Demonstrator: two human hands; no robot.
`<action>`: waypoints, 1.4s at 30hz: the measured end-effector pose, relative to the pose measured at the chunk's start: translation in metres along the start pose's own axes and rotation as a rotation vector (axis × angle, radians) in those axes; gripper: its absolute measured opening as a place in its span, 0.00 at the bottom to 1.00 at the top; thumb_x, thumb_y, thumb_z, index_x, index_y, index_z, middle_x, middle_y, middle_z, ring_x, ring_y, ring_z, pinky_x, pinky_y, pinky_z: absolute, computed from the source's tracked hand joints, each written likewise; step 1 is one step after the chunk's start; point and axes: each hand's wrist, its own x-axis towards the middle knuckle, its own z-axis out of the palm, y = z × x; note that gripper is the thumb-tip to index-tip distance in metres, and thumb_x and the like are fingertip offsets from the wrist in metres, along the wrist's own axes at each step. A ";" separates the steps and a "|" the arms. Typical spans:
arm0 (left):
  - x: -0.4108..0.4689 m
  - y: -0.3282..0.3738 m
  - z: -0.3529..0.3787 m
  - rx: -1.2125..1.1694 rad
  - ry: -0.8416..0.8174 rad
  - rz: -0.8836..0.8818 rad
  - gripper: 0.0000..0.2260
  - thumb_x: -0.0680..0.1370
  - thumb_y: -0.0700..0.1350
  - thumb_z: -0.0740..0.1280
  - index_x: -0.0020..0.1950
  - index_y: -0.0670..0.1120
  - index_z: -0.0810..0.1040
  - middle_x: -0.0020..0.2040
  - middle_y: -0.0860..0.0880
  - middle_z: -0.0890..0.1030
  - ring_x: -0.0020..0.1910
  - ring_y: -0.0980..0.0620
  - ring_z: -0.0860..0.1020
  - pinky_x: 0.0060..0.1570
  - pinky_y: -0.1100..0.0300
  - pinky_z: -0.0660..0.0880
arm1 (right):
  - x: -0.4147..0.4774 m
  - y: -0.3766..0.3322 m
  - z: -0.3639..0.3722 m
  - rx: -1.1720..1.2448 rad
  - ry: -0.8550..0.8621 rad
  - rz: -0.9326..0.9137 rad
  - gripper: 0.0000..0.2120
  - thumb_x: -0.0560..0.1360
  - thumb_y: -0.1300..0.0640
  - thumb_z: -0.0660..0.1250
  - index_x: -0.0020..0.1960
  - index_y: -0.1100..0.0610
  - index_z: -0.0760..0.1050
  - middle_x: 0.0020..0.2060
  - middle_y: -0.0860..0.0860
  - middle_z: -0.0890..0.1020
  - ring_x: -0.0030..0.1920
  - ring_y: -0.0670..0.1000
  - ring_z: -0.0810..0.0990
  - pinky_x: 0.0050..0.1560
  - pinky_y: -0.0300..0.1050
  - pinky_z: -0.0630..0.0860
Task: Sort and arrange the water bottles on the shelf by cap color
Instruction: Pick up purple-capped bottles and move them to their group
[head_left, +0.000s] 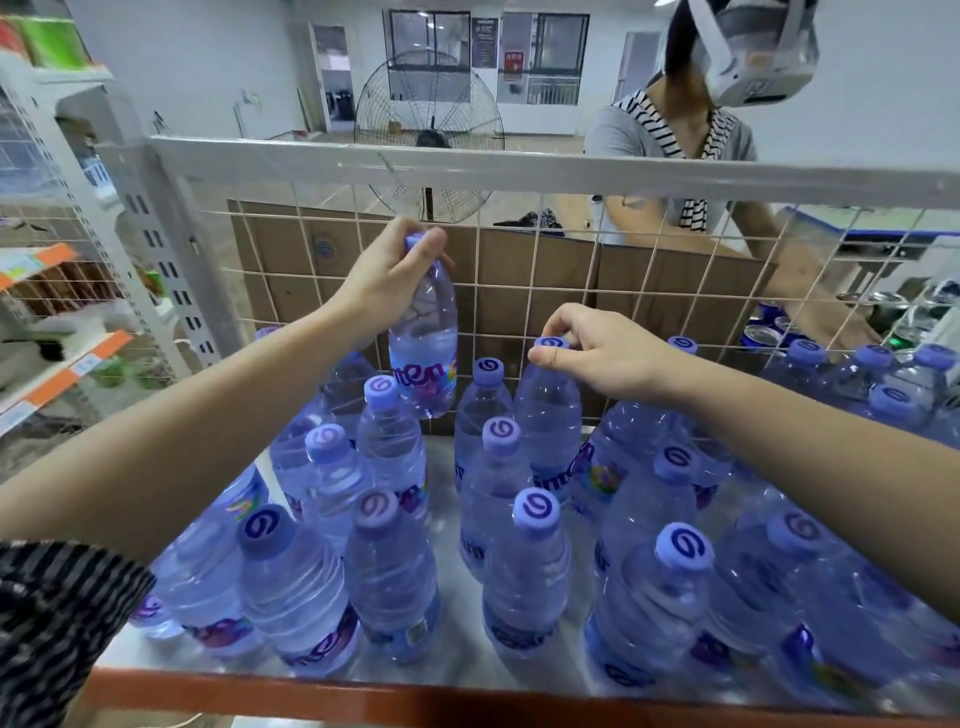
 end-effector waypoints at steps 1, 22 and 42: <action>-0.001 -0.006 0.001 0.033 -0.039 -0.042 0.06 0.82 0.54 0.60 0.51 0.53 0.71 0.51 0.48 0.84 0.44 0.48 0.81 0.52 0.44 0.78 | 0.000 0.000 0.000 -0.004 0.002 -0.003 0.15 0.78 0.45 0.64 0.56 0.55 0.71 0.38 0.48 0.77 0.38 0.44 0.73 0.36 0.40 0.68; -0.013 -0.017 0.015 0.652 -0.555 0.188 0.19 0.78 0.58 0.66 0.65 0.51 0.78 0.57 0.52 0.82 0.55 0.52 0.79 0.53 0.61 0.71 | 0.002 0.006 0.002 0.048 0.012 -0.005 0.15 0.78 0.44 0.65 0.55 0.54 0.72 0.38 0.47 0.78 0.37 0.45 0.75 0.36 0.40 0.69; -0.018 -0.022 0.012 0.861 -0.605 0.345 0.16 0.71 0.61 0.72 0.52 0.52 0.82 0.37 0.56 0.78 0.34 0.56 0.73 0.37 0.61 0.67 | 0.003 0.009 0.028 -0.044 -0.108 -0.009 0.14 0.78 0.45 0.65 0.55 0.55 0.71 0.39 0.48 0.78 0.41 0.49 0.78 0.41 0.45 0.74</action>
